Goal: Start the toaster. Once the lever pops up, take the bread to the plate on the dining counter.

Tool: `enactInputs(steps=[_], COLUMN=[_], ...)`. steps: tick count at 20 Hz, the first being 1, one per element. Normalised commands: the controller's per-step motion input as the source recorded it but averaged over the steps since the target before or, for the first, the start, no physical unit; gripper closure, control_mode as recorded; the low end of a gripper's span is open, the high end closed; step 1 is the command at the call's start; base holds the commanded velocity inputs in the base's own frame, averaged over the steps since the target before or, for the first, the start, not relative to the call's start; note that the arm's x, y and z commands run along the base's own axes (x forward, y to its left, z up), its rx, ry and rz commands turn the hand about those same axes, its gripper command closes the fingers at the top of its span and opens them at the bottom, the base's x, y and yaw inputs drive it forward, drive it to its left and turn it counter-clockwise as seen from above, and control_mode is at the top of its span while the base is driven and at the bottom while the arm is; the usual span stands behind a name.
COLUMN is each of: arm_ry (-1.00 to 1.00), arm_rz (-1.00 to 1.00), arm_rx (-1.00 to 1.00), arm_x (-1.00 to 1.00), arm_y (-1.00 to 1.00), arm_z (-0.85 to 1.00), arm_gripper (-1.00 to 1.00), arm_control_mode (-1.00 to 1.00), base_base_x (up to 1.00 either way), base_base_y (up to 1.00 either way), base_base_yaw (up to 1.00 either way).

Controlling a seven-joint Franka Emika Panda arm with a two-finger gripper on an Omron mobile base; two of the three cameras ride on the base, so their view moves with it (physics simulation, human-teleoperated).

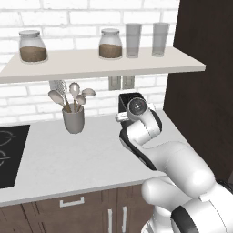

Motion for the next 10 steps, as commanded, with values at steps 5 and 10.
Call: enactInputs(steps=[5,10], arm_ry=[0.0,0.0], arm_rz=[0.0,0.0], arm_rx=[0.0,0.0], arm_x=[0.0,0.0], arm_y=[0.0,0.0], arm_z=[0.0,0.0], arm_gripper=[-1.0,-1.0], arm_control_mode=[-1.0,-1.0], base_base_x=[0.0,0.0], base_base_y=[0.0,0.0], base_base_yaw=[0.0,0.0])
